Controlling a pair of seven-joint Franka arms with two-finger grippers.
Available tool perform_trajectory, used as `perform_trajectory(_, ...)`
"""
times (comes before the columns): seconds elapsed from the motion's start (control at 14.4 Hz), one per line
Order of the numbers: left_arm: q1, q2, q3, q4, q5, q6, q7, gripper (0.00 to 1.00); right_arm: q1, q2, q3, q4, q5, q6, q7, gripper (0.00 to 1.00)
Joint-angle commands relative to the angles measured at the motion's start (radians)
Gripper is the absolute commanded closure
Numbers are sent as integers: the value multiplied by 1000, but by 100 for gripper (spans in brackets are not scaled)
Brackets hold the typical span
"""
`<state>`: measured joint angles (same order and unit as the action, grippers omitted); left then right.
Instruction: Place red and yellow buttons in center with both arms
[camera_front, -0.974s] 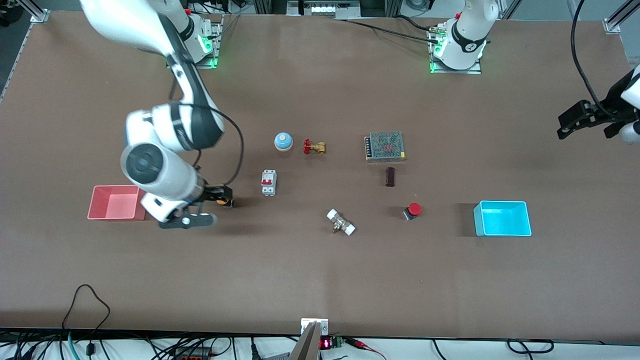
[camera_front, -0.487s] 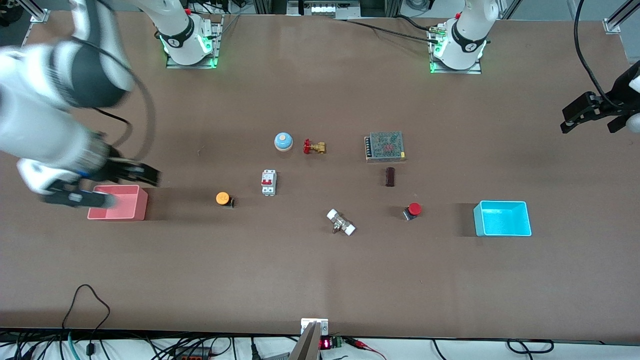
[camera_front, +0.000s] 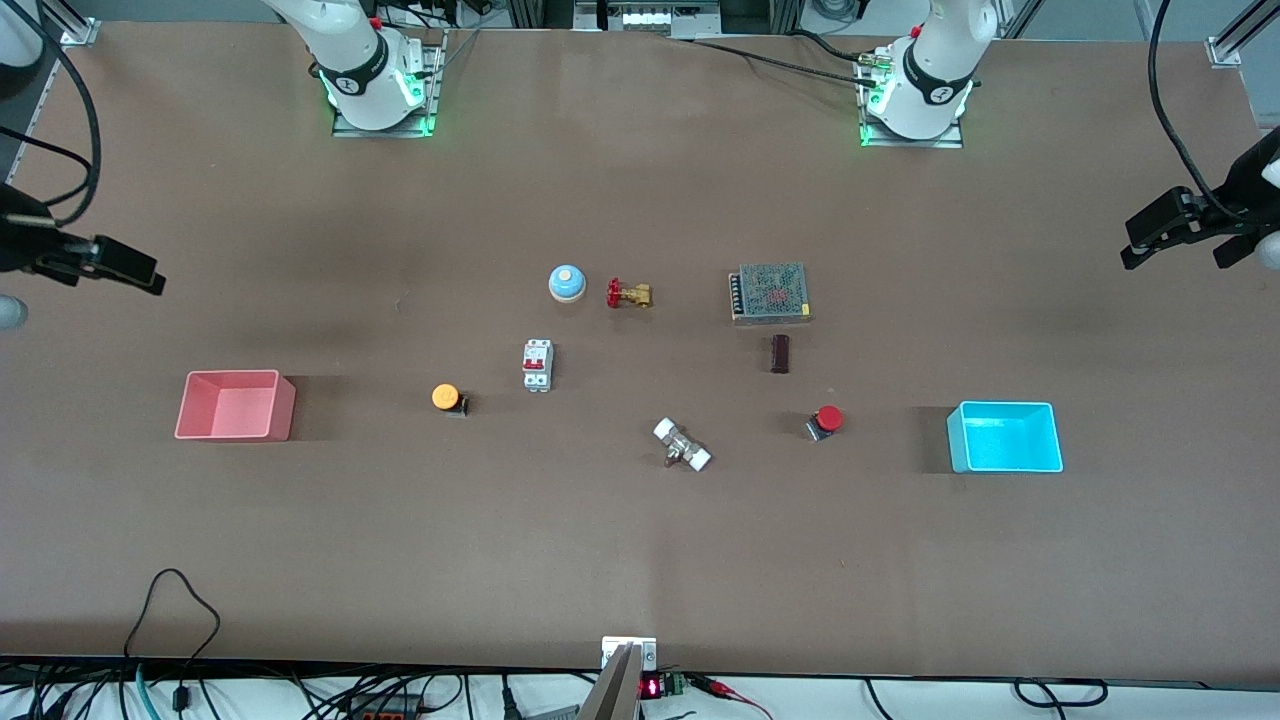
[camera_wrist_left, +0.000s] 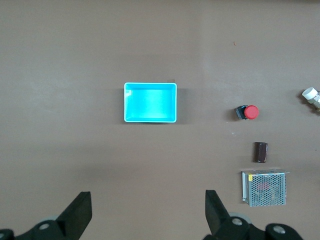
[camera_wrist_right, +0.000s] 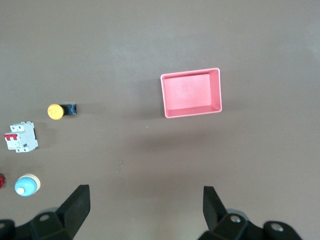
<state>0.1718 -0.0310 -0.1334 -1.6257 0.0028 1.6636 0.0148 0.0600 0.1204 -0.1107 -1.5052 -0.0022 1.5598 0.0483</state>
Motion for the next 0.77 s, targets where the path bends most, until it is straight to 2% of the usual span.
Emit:
perform_trajectory(0.0, 12, 0, -5, 4, -17, -5, 25, 0, -9, -102, 6, -133, -12, 38, -27, 0)
perform_trajectory(0.28, 12, -3, -5, 3, -17, -16, 27, 0, -8, -137, 6, -148, -7, 5, -93, 0)
perform_trajectory(0.7, 12, -3, -5, 4, -17, -16, 27, 0, -9, -146, 6, -148, -9, -7, -84, 0)
